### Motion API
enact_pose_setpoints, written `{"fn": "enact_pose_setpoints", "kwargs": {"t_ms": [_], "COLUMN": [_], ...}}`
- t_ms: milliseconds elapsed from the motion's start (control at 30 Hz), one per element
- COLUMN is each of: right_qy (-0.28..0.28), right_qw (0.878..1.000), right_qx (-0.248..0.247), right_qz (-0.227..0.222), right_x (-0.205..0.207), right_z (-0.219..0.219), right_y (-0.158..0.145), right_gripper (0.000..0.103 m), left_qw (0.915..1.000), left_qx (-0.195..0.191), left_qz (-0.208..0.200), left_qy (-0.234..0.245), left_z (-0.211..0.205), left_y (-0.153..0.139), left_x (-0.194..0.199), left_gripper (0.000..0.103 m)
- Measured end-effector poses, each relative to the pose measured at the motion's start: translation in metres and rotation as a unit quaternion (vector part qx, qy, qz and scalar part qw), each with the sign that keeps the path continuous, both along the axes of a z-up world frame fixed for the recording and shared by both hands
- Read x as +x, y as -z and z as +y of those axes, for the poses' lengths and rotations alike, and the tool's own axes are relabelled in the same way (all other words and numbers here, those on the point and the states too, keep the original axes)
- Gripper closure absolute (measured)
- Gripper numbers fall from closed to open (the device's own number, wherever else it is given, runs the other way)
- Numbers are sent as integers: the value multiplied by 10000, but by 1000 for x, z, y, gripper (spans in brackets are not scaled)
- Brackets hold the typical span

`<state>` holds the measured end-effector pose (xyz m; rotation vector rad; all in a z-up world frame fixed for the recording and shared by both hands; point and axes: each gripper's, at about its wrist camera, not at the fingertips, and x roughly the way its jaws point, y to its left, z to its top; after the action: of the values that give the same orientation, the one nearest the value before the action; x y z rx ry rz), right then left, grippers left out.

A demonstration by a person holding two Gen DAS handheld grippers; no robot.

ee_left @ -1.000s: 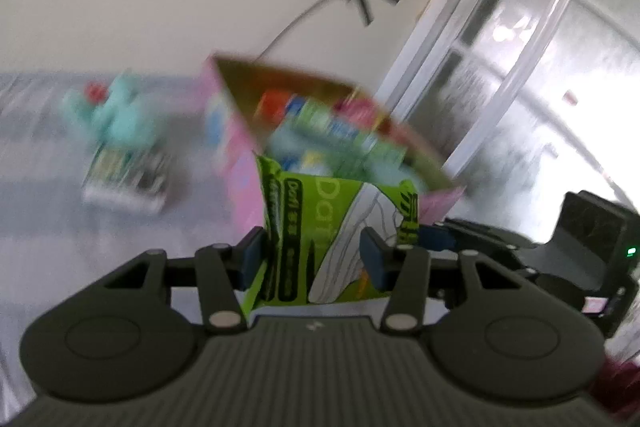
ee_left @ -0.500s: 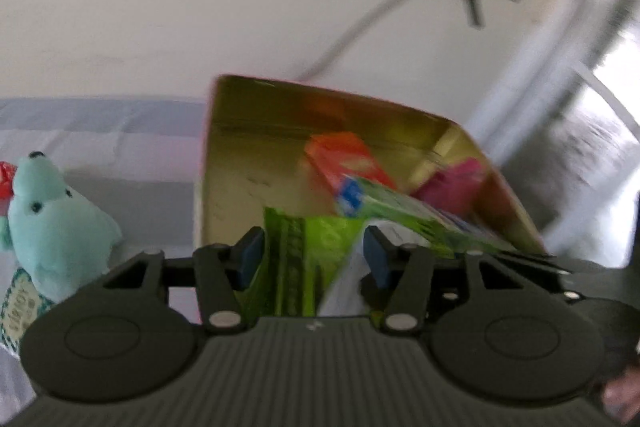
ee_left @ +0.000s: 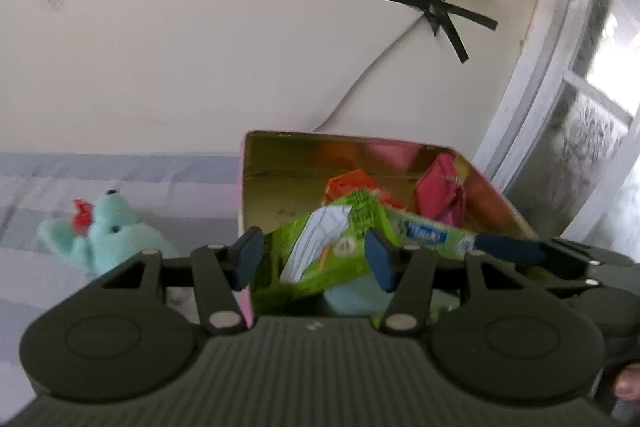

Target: Organize objects

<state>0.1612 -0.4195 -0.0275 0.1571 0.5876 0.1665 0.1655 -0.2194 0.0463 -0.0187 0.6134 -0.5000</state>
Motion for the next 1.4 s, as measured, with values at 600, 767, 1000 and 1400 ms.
{"fn": "enact_pose_setpoints", "kwargs": {"t_ms": [600,767,1000,1400], "right_qy": [1097,1094,1115,1267], "right_qw": [9858,9862,9867,9866], "right_qx": [791,757,657,372], "right_qz": [-992,-985,-985,-954], "right_x": [-112,-128,-136,-147], "right_z": [2,13,25,34], "right_y": [-6,-5,2,21], "right_gripper": [4,0,0,0], "left_qw": [9958,9950,9961,9974], "left_qx": [685,708,632,496], "left_qz": [-609,-678,-564,-454], "left_qy": [-65,-166,-250,-277], "left_z": [16,25,41,61], "left_y": [11,15,22,39], "left_x": [-73,-85,-90,-86], "left_gripper": [40,33,31,27]}}
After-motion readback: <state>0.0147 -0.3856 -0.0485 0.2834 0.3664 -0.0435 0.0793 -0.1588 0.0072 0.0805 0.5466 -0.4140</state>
